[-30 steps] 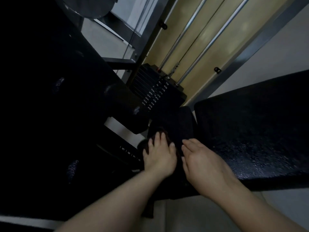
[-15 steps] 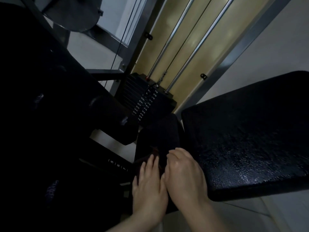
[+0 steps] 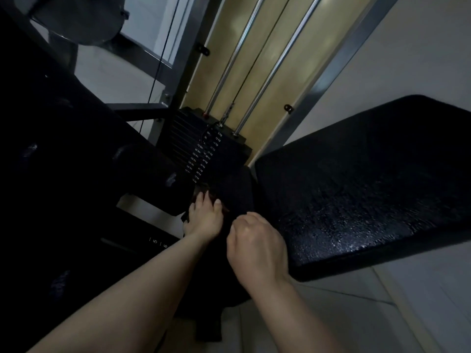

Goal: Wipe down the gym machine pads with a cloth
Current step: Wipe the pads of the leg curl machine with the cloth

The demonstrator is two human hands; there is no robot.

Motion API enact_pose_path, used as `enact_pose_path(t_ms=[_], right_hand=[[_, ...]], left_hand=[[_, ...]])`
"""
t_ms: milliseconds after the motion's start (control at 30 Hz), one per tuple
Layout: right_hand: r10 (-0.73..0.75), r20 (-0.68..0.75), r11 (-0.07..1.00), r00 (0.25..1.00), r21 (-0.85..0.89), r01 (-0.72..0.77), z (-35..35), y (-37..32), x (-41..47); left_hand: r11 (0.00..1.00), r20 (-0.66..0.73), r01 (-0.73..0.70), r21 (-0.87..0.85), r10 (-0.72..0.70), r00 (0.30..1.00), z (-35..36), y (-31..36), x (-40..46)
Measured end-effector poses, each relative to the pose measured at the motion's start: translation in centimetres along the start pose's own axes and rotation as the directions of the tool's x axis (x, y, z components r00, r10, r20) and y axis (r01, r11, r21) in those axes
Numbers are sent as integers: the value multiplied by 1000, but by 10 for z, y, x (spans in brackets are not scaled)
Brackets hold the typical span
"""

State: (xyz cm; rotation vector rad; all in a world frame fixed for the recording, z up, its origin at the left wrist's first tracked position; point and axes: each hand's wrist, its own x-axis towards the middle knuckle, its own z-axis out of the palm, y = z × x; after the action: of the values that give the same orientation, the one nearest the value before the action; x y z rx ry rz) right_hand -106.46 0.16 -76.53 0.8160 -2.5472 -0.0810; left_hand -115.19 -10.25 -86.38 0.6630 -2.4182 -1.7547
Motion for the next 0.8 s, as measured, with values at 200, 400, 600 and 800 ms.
enact_pose_path(t_ms=[200, 400, 600, 800], right_hand=[[3, -64, 1000, 998, 25, -1, 7, -4, -2], [-7, -93, 1000, 996, 8, 8, 9, -1, 0], [-6, -77, 999, 997, -52, 2, 6, -1, -2], [-10, -141, 999, 990, -55, 2, 8, -4, -2]], left_hand=[[993, 30, -98, 63, 96, 995, 4, -13, -125], [978, 80, -179, 109, 170, 982, -5, 0, -111], [999, 33, -43, 5, 42, 999, -5, 1, -15], [999, -18, 1, -46, -2, 1000, -2, -22, -63]])
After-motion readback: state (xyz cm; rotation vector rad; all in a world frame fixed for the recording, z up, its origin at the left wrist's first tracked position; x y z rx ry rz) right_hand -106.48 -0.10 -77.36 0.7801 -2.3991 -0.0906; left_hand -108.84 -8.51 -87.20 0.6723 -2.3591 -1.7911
